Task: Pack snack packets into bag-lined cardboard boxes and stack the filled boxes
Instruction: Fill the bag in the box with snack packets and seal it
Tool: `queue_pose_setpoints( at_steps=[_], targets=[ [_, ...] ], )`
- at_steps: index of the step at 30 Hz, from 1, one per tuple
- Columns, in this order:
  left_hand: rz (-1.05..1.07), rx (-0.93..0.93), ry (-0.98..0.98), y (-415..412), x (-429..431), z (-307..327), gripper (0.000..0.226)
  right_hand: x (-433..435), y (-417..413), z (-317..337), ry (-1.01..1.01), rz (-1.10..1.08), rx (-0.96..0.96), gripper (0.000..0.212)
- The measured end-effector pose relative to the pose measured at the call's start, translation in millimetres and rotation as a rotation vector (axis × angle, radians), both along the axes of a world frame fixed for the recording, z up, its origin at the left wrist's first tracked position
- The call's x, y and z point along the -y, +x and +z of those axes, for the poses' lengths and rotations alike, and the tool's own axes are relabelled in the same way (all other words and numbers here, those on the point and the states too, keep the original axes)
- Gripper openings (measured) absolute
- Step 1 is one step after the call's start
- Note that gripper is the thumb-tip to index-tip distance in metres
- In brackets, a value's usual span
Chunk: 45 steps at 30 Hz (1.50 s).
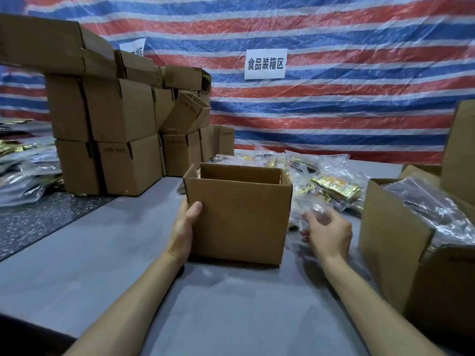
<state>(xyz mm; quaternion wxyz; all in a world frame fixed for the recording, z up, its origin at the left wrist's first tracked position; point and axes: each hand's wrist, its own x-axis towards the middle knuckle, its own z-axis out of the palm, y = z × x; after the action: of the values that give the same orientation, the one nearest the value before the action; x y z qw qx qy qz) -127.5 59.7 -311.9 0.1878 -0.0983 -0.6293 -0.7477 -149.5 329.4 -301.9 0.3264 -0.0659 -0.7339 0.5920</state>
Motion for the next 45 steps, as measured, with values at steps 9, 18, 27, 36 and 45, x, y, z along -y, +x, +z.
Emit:
queue_pose_setpoints(
  at_steps=[9,18,27,36,45],
  targets=[
    [-0.083,0.056,-0.183,-3,4,-2,0.104,14,6,52,-0.064,-0.068,-0.289,0.011],
    [-0.148,0.029,-0.213,4,-3,1,0.084,10,14,137,-0.157,0.026,-0.2,0.016],
    [-0.241,0.037,-0.204,10,-11,3,0.101,10,33,197,-0.152,0.202,-0.184,0.012],
    [-0.271,0.066,-0.219,11,-14,4,0.112,22,55,254,-0.217,0.319,-0.279,0.011],
    [-0.246,0.057,-0.219,14,-16,6,0.118,49,76,279,-0.435,0.494,-0.281,0.017]
  ],
)
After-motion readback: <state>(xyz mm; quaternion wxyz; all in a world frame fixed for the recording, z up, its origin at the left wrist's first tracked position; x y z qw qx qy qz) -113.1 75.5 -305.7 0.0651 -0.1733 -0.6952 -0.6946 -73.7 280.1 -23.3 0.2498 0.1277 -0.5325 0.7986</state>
